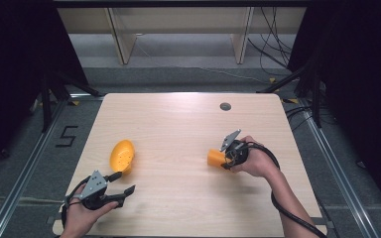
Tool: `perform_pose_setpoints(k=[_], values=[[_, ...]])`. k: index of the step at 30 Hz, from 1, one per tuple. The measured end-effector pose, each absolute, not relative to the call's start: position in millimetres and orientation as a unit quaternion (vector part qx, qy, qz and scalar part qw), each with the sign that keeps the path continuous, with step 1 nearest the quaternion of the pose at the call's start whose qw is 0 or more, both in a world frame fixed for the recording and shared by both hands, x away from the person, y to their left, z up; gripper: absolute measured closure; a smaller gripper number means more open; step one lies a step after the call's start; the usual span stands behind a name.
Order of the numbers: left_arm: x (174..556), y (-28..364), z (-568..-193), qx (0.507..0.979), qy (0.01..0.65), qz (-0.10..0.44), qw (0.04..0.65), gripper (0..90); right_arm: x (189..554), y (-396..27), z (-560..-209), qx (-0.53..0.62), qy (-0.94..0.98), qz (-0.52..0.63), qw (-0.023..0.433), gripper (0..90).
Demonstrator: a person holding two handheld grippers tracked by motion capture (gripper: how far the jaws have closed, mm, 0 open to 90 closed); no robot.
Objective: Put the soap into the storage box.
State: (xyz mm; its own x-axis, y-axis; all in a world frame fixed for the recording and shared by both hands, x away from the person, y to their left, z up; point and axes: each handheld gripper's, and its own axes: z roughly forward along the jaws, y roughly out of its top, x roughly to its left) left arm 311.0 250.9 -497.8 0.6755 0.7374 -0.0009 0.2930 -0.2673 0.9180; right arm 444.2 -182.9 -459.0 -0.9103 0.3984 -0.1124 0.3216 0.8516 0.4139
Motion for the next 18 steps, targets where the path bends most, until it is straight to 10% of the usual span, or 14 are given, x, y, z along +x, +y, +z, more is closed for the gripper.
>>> perform_pose_setpoints(k=[18], values=[[309.0, 179.4, -470.1, 0.823, 0.172, 0.126, 0.527, 29.7, 350.1, -135.8, -412.2, -0.001, 0.961, 0.275, 0.035, 61.7]])
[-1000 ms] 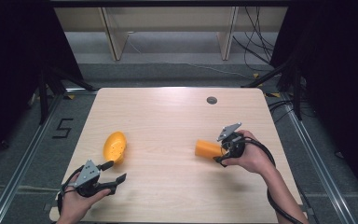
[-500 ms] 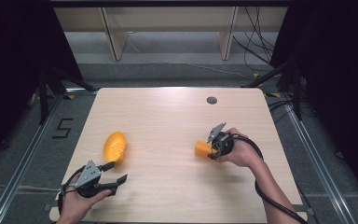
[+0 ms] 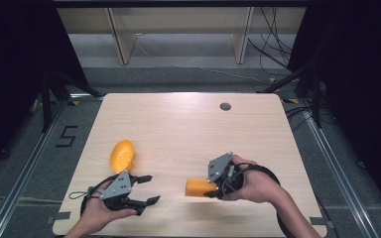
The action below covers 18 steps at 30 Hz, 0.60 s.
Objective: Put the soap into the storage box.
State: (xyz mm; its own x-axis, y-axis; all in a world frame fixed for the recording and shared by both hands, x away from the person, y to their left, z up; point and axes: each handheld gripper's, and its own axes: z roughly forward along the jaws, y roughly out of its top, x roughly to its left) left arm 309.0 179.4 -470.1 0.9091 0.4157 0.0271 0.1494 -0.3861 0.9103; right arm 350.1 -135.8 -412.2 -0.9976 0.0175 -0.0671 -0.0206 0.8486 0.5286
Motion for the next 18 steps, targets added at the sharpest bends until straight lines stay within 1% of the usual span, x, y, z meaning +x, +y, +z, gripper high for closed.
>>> perform_pose_setpoints(k=[3, 5, 6, 7, 8, 11, 14, 18], values=[[306.3, 160.3, -470.6, 0.838, 0.132, 0.103, 0.519, 29.4, 334.5, -121.7, -412.7, -0.005, 0.966, 0.257, 0.023, 61.7], [305.4, 150.6, -472.4, 0.847, 0.104, 0.092, 0.514, 29.4, 332.9, -118.8, -413.3, -0.008, 0.967, 0.254, 0.019, 61.7], [306.1, 146.3, -473.3, 0.849, 0.094, 0.083, 0.514, 29.4, 335.3, -115.3, -414.8, -0.035, 0.966, 0.254, 0.024, 61.7], [305.8, 142.5, -473.9, 0.849, 0.089, 0.079, 0.516, 32.1, 331.7, -110.9, -416.4, -0.017, 0.970, 0.240, 0.020, 61.7], [305.3, 136.1, -474.2, 0.848, 0.079, 0.074, 0.519, 33.5, 332.3, -108.5, -417.4, -0.024, 0.971, 0.239, 0.018, 61.7], [305.4, 131.5, -474.2, 0.846, 0.070, 0.067, 0.525, 35.8, 333.8, -104.4, -419.1, -0.037, 0.971, 0.235, 0.018, 61.7], [305.8, 128.3, -473.0, 0.850, 0.065, 0.065, 0.518, 37.9, 332.4, -102.4, -418.6, -0.014, 0.975, 0.222, 0.013, 61.6], [307.3, 124.8, -472.8, 0.850, 0.057, 0.056, 0.521, 43.8, 335.4, -97.8, -419.5, -0.029, 0.974, 0.224, 0.015, 61.6]])
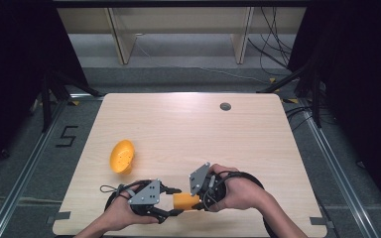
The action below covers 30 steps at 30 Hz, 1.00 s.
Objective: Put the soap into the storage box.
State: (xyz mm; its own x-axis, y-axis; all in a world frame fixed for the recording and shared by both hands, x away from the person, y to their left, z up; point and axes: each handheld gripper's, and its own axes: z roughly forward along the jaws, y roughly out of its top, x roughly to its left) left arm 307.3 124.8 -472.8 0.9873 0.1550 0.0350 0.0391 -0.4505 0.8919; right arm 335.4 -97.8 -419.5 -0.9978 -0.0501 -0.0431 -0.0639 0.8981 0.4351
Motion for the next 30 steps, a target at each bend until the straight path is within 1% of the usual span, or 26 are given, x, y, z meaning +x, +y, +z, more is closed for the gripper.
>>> perform_pose_setpoints(k=[2, 3, 4, 6, 9, 11, 14, 15, 17, 18, 19, 20, 21, 22, 23, 24, 25, 26, 28, 29, 30], values=[[308.2, 123.3, -474.4, 0.847, 0.052, 0.053, 0.526, 47.8, 334.1, -96.8, -418.3, -0.017, 0.975, 0.221, 0.013, 61.6], [307.9, 123.6, -474.8, 0.849, 0.055, 0.057, 0.522, 52.7, 332.8, -95.2, -417.4, -0.012, 0.975, 0.220, 0.011, 61.6], [309.0, 124.1, -475.4, 0.849, 0.053, 0.059, 0.523, 54.2, 335.4, -93.4, -417.9, -0.033, 0.973, 0.229, 0.016, 61.6], [308.5, 124.0, -475.3, 0.847, 0.054, 0.055, 0.526, 58.0, 333.4, -91.1, -417.2, -0.025, 0.974, 0.224, 0.012, 61.6], [309.1, 125.0, -474.9, 0.850, 0.050, 0.058, 0.521, 59.2, 334.1, -88.7, -417.1, -0.032, 0.974, 0.222, 0.016, 61.5], [309.2, 126.4, -474.0, 0.849, 0.057, 0.048, 0.524, 59.6, 334.5, -88.1, -417.5, -0.034, 0.974, 0.225, 0.015, 61.5], [307.6, 127.8, -471.9, 0.849, 0.070, 0.037, 0.522, 59.9, 334.6, -87.9, -418.1, -0.029, 0.972, 0.232, -0.001, 61.1], [307.6, 127.8, -471.9, 0.849, 0.070, 0.037, 0.522, 60.0, 335.3, -87.9, -417.9, -0.032, 0.970, 0.242, 0.001, 59.0], [306.8, 132.0, -473.8, 0.852, 0.095, 0.049, 0.512, 60.1, 337.6, -90.5, -415.9, -0.014, 0.964, 0.264, -0.006, 47.6], [306.8, 132.0, -473.8, 0.852, 0.095, 0.049, 0.512, 60.1, 337.6, -90.5, -415.9, -0.014, 0.964, 0.264, -0.006, 47.6], [307.7, 134.3, -475.8, 0.850, 0.107, 0.052, 0.513, 60.1, 340.5, -93.3, -414.3, -0.019, 0.963, 0.269, 0.001, 45.9], [308.4, 137.5, -476.8, 0.849, 0.120, 0.050, 0.512, 60.1, 341.4, -97.6, -411.4, -0.008, 0.962, 0.274, 0.019, 42.1], [309.0, 140.8, -477.5, 0.849, 0.134, 0.049, 0.509, 60.2, 343.1, -102.5, -409.3, 0.003, 0.957, 0.289, 0.015, 39.7], [309.0, 144.6, -477.3, 0.847, 0.146, 0.058, 0.507, 60.1, 344.0, -108.4, -406.6, 0.022, 0.955, 0.295, 0.023, 37.9], [309.3, 148.4, -477.1, 0.846, 0.158, 0.060, 0.506, 60.2, 346.9, -121.9, -402.2, 0.040, 0.945, 0.322, 0.049, 35.7], [309.3, 152.4, -476.9, 0.842, 0.171, 0.065, 0.507, 60.2, 346.9, -121.9, -402.2, 0.040, 0.945, 0.322, 0.049, 35.7], [309.2, 156.1, -476.4, 0.840, 0.182, 0.069, 0.507, 60.2, 345.6, -138.5, -399.4, 0.080, 0.934, 0.341, 0.068, 35.0], [308.3, 159.4, -476.3, 0.837, 0.197, 0.073, 0.505, 60.2, 345.6, -138.5, -399.4, 0.080, 0.934, 0.341, 0.068, 35.0], [307.0, 166.1, -474.4, 0.835, 0.216, 0.092, 0.499, 60.2, 342.7, -155.3, -401.3, 0.128, 0.920, 0.358, 0.096, 38.2], [306.9, 170.0, -473.7, 0.834, 0.221, 0.100, 0.496, 60.1, 340.8, -163.7, -404.3, 0.149, 0.912, 0.363, 0.122, 40.5], [305.9, 176.6, -473.8, 0.825, 0.243, 0.101, 0.501, 60.1, 335.3, -180.4, -412.4, 0.193, 0.894, 0.368, 0.166, 42.1]])
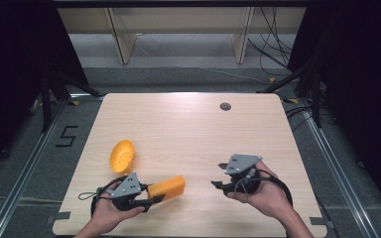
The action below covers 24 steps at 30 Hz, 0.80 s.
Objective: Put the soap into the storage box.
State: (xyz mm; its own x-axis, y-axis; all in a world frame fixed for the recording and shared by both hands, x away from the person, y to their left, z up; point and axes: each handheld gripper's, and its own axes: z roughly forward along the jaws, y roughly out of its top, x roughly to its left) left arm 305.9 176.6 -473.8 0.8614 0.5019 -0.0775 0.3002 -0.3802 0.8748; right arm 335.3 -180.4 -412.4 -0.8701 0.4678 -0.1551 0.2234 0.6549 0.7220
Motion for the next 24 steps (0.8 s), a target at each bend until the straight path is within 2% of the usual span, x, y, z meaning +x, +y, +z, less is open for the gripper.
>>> perform_pose_setpoints(k=[3, 4, 7, 15, 24], values=[[305.1, 183.2, -473.2, 0.819, 0.256, 0.122, 0.500, 60.2, 329.7, -196.1, -422.4, 0.228, 0.875, 0.379, 0.195, 44.1], [304.3, 186.0, -473.5, 0.813, 0.271, 0.124, 0.500, 60.2, 323.3, -210.6, -432.3, 0.275, 0.853, 0.388, 0.214, 45.2], [301.9, 191.1, -471.8, 0.800, 0.291, 0.143, 0.505, 60.2, 315.1, -227.6, -446.6, 0.330, 0.832, 0.380, 0.232, 47.0], [299.8, 199.1, -464.4, 0.776, 0.319, 0.180, 0.514, 60.2, 316.2, -252.8, -455.9, 0.409, 0.793, 0.388, 0.230, 46.5], [303.7, 210.1, -461.9, 0.761, 0.342, 0.198, 0.515, 60.2, 314.3, -257.7, -455.4, 0.439, 0.776, 0.395, 0.221, 46.5]])
